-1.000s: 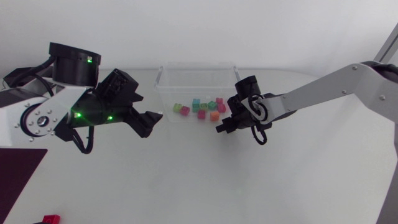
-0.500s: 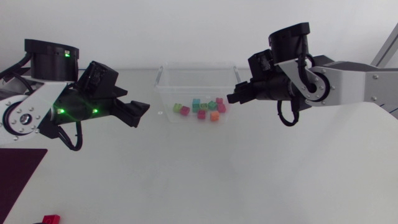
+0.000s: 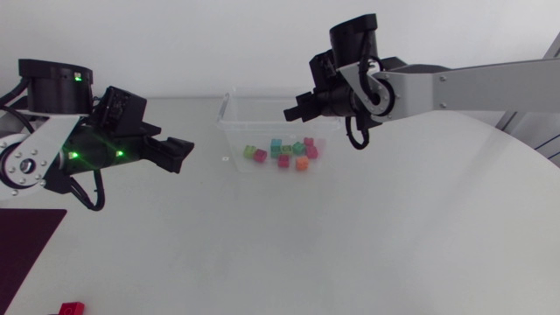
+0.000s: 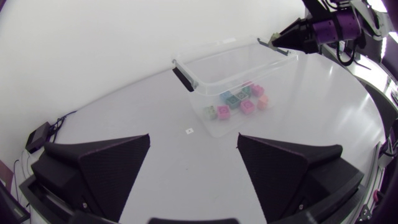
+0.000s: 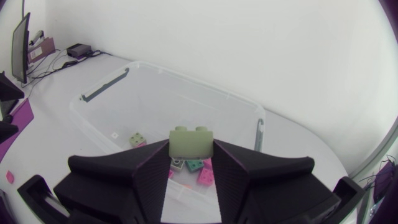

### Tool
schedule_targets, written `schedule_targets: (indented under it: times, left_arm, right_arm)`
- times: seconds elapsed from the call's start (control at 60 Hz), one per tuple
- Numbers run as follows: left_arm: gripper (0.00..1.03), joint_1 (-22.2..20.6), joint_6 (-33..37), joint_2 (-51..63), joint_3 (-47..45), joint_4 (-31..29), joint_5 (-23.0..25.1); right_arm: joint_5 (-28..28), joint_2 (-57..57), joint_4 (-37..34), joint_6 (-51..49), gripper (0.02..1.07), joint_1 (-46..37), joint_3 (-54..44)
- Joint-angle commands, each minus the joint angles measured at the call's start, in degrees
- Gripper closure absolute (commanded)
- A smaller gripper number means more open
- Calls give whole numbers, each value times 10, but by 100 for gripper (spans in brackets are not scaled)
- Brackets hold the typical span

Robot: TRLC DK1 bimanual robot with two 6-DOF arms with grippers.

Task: Pick up the duplo bricks and place them in the container

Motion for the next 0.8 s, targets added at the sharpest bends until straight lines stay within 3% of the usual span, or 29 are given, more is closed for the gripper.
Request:
schedule_targets:
  times: [0.0, 0.117, 0.25, 0.3, 0.783]
  left_arm:
    - [5, 7, -12, -12, -17, 7, -2]
    - [5, 9, -10, -20, -18, 9, -2]
    - [5, 18, -10, -25, -19, 9, -2]
    - [5, 20, -10, -27, -21, 13, -2]
    - [5, 83, 1, -102, -77, 52, -13]
  right_arm:
    - [8, 39, 11, 12, 75, 3, 30]
    - [14, 64, 11, 12, 71, 4, 53]
    - [29, 71, 10, 11, 26, 6, 65]
    - [34, 60, 10, 9, 20, 6, 61]
    - [121, -161, 88, -46, 14, -20, -121]
